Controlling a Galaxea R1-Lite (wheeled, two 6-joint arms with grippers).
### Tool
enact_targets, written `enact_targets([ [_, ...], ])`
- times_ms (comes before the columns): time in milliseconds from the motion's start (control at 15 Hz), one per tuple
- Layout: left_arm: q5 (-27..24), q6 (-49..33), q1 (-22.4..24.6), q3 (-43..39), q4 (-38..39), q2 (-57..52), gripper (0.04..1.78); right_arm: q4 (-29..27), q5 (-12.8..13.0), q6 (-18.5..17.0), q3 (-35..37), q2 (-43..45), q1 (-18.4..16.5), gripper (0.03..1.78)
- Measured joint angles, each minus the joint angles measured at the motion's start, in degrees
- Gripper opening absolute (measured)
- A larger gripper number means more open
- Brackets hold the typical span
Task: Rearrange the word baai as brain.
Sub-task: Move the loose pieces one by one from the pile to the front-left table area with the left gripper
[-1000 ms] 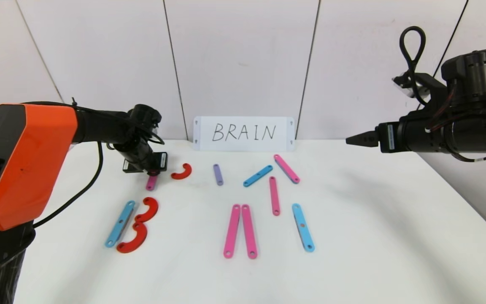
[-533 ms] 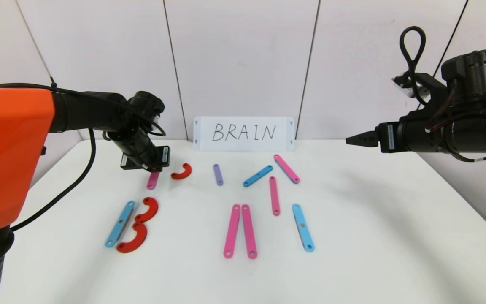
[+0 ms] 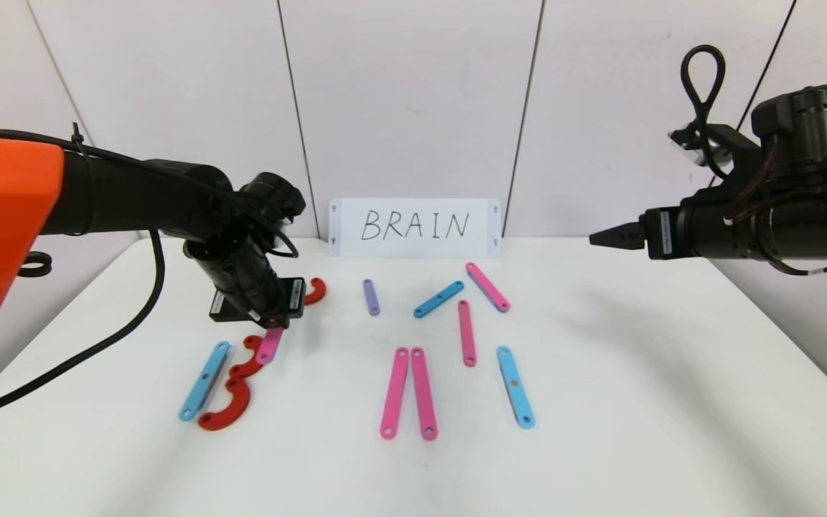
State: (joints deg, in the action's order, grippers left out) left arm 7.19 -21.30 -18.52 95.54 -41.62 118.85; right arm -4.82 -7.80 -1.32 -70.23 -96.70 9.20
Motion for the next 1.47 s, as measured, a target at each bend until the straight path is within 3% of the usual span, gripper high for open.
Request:
enact_targets([
  [600,-1.1,-0.3,-4.5,-11.8,7.3,-3.1,0.3,0.0,0.1,0.0,0.0,-0.2,0.0,1.74],
  [1467,-2.4,-0.6,-5.3,-12.7,7.6,-0.7,0.3,0.0,0.1,0.0,0.1,-0.2,0.1,1.74],
])
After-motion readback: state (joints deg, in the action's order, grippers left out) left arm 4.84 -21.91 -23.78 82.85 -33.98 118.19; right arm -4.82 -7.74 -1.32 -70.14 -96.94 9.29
